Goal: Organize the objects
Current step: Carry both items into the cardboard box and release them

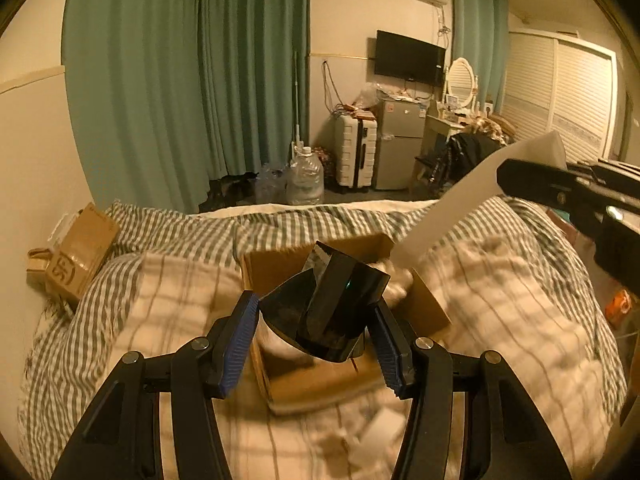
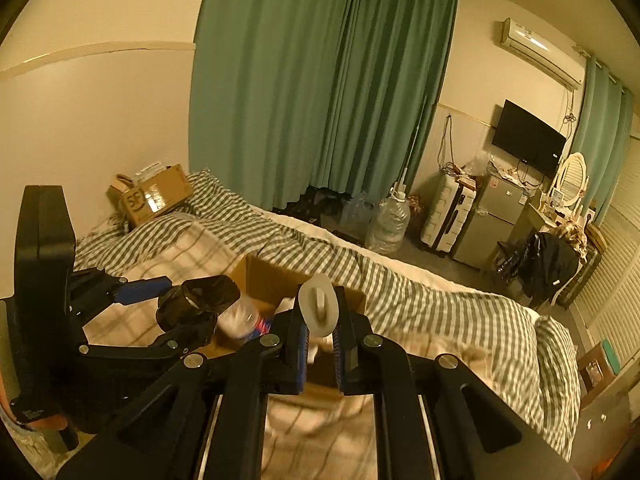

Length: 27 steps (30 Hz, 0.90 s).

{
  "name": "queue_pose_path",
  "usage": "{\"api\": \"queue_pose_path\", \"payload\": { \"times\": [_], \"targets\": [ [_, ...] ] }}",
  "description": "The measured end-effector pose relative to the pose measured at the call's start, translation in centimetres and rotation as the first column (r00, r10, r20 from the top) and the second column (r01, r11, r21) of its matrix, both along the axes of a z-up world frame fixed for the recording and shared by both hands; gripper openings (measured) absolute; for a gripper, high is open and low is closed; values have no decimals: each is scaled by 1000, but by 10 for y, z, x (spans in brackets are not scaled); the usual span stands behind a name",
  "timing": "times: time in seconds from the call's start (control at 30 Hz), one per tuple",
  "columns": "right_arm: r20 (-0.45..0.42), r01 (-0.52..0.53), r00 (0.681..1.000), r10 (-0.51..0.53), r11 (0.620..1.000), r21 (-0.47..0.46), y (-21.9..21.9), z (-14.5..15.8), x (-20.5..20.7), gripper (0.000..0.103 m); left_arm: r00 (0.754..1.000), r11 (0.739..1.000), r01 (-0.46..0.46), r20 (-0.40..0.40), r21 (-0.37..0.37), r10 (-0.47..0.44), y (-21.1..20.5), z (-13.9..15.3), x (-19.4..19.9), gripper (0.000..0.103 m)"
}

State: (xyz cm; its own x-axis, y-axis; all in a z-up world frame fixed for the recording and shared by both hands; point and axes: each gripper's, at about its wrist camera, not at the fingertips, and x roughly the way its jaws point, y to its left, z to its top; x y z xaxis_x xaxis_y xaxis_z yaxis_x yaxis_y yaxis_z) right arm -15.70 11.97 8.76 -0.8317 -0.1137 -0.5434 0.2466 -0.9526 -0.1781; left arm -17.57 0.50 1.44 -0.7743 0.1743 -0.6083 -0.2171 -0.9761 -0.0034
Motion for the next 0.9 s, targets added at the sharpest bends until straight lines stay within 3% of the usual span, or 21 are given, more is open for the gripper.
{"api": "queue_pose_path", "payload": {
  "times": [0.3,0.63,0.77,0.87,0.9],
  "targets": [
    [61,20,998,-20,1000,2,-2,-31,-90,9,996,999,-32,78,6,31,2,-39,-85,56],
    [194,33,980,-36,999,18,5,-112,-137,9,987,999,-37,156,-9,38,8,-90,-111,56],
    [219,37,975,-38,999,6,9,-126,-136,10,983,999,-27,182,24,22,8,-98,-110,56],
    [213,40,976,-40,999,5,10,-125,-134,17,982,1000,-27,187,7,26,9,-98,-107,61],
    [208,40,977,-39,999,-1,12,-123,-133,27,982,1000,-29,186,-2,29,9,-97,-106,71]
  ]
}}
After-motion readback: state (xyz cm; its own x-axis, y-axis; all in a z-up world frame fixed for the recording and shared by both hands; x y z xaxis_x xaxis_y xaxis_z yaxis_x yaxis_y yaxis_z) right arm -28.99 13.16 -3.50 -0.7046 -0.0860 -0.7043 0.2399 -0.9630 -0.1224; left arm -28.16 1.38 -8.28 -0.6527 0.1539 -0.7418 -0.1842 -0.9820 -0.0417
